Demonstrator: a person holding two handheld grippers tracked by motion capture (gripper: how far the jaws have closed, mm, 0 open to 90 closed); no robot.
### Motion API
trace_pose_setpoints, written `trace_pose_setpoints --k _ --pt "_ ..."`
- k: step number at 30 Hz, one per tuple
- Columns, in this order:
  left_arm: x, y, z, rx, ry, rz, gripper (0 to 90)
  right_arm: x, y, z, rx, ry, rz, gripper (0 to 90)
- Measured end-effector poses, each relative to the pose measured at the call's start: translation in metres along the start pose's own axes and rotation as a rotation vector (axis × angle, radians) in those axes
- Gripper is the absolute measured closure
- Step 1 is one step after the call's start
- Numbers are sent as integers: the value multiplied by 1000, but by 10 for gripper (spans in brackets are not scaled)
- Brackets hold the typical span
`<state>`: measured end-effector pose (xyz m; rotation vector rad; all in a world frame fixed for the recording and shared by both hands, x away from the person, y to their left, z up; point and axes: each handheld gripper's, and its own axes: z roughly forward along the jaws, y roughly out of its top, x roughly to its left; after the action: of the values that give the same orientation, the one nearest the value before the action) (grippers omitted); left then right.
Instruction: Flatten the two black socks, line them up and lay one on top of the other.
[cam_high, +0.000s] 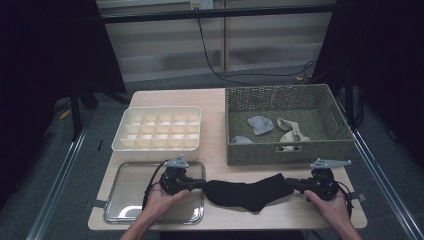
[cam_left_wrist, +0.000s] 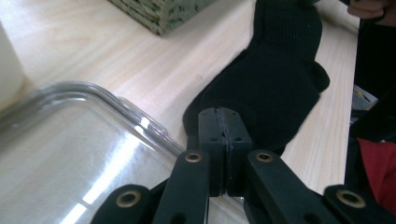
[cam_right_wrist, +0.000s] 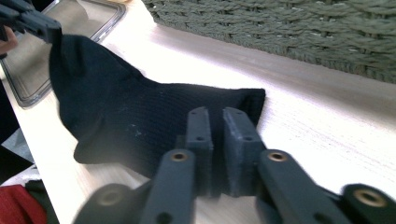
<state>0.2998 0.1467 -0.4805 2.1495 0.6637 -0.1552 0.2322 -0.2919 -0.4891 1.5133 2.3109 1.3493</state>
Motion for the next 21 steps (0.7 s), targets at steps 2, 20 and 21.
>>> trace_pose_setpoints --k 2,20,21 --pt "-1 0 1 4 -7 7 875 -1 1 0 2 5 4 744" --pt "-5 3 3 0 -20 26 890 -6 13 8 -4 -26 -17 877" --pt "-6 3 2 -9 -21 26 890 -6 14 6 -14 -25 -14 877"
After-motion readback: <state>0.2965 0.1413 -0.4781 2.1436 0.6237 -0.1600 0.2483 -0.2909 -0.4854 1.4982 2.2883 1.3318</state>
